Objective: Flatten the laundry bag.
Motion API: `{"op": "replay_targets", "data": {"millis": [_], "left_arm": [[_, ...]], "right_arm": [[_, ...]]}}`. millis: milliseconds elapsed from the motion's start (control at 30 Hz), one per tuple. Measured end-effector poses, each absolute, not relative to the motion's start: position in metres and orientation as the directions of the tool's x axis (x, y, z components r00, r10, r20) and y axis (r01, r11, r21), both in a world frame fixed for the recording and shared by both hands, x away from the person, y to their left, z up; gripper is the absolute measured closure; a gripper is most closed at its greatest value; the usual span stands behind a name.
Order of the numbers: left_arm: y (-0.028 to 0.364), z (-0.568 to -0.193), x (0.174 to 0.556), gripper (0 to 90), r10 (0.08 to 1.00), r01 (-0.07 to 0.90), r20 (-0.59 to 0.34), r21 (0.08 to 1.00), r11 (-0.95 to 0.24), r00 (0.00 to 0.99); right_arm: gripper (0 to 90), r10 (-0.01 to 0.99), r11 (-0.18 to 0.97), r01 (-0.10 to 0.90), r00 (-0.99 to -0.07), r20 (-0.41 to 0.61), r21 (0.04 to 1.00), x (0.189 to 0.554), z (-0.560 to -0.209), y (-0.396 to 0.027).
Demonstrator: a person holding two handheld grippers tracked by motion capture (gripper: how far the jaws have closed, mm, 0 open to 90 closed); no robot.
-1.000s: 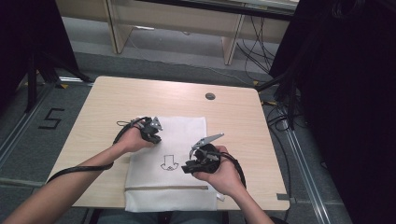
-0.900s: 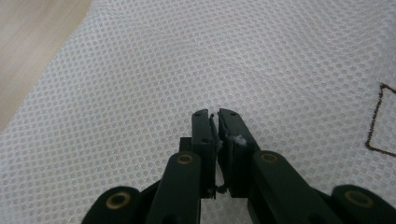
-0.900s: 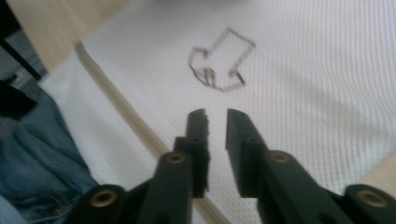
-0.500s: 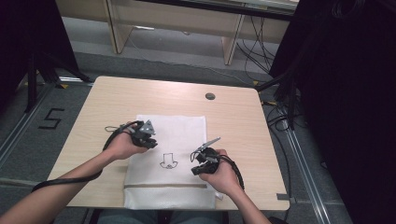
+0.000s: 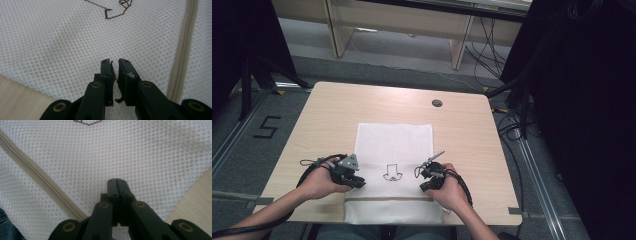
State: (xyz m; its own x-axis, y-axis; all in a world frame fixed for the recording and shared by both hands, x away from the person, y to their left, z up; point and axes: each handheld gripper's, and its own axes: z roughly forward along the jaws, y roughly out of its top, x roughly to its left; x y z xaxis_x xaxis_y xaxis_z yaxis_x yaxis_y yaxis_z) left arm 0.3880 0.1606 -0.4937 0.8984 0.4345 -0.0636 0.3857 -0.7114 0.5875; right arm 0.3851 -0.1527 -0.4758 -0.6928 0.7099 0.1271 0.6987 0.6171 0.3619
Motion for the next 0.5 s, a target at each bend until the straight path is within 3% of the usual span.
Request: {"op": "replay_targets", "data": {"millis": [500], "left_arm": [[0.162,-0.497,0.406,82.5,0.466,0.390,-0.007,0.560,-0.731,0.885]], "right_arm": [[90.0,0.697,0.640,0.681,-0.709,0.105,0.355,0.390,-0.482,-0.147]]}}
